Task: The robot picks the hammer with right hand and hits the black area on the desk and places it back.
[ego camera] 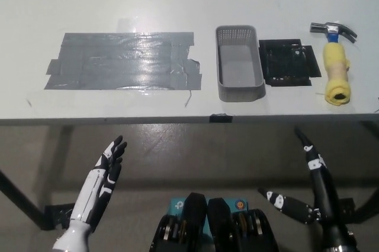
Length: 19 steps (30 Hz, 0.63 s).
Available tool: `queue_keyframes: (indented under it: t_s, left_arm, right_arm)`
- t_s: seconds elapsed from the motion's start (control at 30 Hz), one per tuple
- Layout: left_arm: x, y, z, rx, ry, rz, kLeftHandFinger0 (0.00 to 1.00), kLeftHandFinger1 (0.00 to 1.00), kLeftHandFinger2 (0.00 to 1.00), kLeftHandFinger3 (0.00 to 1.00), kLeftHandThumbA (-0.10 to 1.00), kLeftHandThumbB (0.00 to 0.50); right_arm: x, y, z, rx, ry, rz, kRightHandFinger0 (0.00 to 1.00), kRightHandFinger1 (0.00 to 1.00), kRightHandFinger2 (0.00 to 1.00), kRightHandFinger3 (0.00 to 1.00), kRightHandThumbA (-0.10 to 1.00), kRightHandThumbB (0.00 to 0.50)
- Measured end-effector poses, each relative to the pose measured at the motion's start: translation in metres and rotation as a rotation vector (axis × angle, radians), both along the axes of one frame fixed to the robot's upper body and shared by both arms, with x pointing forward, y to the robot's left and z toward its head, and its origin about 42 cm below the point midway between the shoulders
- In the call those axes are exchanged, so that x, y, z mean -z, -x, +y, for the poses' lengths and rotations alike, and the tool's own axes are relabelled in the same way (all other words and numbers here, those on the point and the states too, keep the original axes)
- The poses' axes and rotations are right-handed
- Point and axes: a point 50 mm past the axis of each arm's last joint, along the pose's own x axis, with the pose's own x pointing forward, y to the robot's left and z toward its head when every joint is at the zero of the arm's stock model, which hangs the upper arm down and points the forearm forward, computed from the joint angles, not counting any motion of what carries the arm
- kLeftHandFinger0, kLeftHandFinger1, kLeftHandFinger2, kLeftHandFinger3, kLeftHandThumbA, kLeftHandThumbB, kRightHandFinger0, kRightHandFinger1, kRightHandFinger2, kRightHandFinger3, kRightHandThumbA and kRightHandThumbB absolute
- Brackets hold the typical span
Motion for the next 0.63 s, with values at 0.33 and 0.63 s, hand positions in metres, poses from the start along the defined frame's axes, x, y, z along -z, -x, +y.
queue_keyframes:
  t_s: [0.33,0.63]
  left_arm:
    - [0.009,0.013,0.002,0.005,-0.005,0.028,1.00,1.00,1.00,1.00,0.97,0.104]
    - [0.011,0.016,0.002,0.004,-0.001,0.031,1.00,1.00,1.00,1.00,0.93,0.089]
  right_arm:
    - [0.017,0.018,-0.003,-0.018,-0.026,0.043,1.00,1.00,1.00,1.00,1.00,0.240]
    - [0.018,0.020,-0.002,-0.048,-0.025,0.061,1.00,1.00,1.00,1.00,1.00,0.242]
